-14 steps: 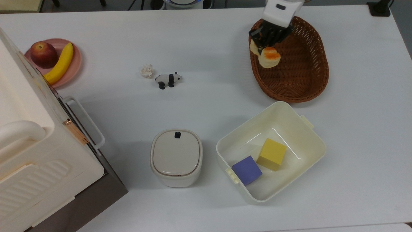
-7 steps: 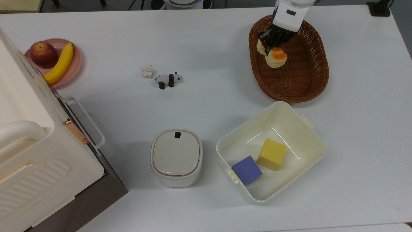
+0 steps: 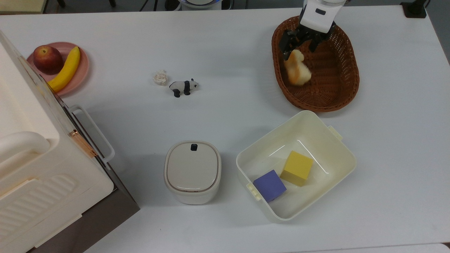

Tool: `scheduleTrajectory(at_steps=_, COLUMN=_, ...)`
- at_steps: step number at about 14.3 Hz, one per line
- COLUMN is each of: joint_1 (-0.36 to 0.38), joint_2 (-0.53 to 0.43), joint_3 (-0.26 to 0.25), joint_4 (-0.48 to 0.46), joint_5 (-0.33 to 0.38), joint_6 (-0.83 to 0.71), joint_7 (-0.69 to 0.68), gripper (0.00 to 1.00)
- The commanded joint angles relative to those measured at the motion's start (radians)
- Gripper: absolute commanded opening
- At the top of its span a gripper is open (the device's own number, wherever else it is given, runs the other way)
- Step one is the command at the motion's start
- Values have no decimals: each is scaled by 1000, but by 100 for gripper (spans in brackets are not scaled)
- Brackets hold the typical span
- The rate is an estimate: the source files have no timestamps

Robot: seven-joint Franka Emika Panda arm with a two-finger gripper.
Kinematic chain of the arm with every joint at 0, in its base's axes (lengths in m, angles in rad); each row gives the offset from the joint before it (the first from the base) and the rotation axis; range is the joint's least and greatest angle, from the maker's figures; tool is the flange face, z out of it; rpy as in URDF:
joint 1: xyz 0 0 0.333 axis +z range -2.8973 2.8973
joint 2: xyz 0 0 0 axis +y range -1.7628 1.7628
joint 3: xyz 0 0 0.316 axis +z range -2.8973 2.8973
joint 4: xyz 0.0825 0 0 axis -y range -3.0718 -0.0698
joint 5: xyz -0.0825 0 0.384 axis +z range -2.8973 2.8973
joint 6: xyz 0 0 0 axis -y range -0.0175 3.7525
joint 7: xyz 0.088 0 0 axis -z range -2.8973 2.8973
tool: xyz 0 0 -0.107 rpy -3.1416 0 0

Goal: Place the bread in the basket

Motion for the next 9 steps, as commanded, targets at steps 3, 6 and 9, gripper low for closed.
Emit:
scheduleTrajectory(at_steps=3, joint_1=-4, joint_2=-18, joint_3=-9, joint_4=4, joint_5=-6, joint_6=-21, joint_7=23, gripper=100)
scheduleTrajectory(at_steps=6, joint_1=-87, joint_2=-41, joint_3=-29, joint_4=5, joint_5=-17, joint_6=-29, joint_7=17, gripper=100)
scheduleTrajectory(at_steps=9, joint_1=-139, joint_2=-63, joint_3=-100, joint_4=4, joint_5=-58, joint_6=-31, joint_7=16, gripper=100)
